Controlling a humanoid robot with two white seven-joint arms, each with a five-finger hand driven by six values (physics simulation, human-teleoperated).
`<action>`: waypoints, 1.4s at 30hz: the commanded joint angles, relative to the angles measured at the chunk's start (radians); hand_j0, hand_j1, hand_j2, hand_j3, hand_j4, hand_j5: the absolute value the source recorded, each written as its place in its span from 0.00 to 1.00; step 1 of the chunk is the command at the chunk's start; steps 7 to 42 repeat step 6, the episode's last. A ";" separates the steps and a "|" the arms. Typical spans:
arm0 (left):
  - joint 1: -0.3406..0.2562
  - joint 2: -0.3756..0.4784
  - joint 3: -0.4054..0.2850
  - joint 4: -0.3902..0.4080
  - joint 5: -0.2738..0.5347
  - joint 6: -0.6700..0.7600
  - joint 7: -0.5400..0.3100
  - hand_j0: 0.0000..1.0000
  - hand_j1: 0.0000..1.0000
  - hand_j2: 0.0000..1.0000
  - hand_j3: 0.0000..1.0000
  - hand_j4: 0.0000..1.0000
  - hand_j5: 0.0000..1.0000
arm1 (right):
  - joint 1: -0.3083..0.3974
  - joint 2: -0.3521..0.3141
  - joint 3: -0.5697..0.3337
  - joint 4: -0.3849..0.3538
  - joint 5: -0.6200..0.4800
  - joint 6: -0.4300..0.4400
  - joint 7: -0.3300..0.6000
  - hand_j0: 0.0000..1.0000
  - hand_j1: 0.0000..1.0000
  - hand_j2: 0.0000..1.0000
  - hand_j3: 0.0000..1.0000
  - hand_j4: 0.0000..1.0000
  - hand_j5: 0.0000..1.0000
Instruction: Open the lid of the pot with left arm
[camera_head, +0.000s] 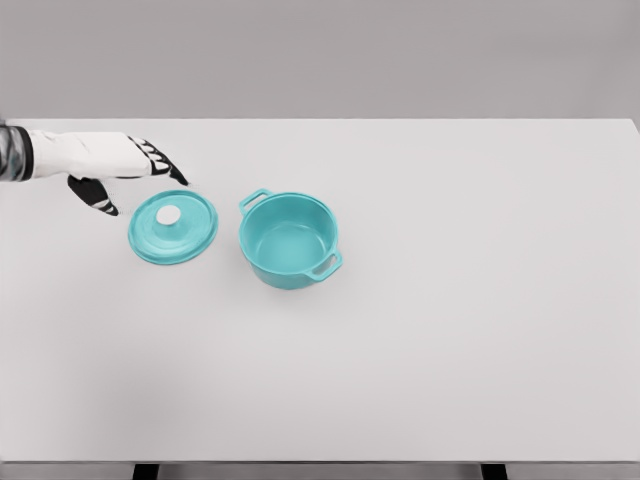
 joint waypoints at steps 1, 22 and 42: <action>0.000 0.008 0.003 0.109 0.067 0.002 0.000 1.00 1.00 1.00 1.00 1.00 1.00 | 0.000 0.000 0.000 0.000 0.000 0.000 0.000 1.00 1.00 1.00 1.00 1.00 1.00; -0.002 0.008 0.003 0.163 0.075 0.002 0.000 1.00 1.00 1.00 1.00 1.00 1.00 | 0.000 0.000 0.000 0.000 0.000 0.000 0.000 1.00 1.00 1.00 1.00 1.00 1.00; -0.002 0.008 0.003 0.163 0.075 0.002 0.000 1.00 1.00 1.00 1.00 1.00 1.00 | 0.000 0.000 0.000 0.000 0.000 0.000 0.000 1.00 1.00 1.00 1.00 1.00 1.00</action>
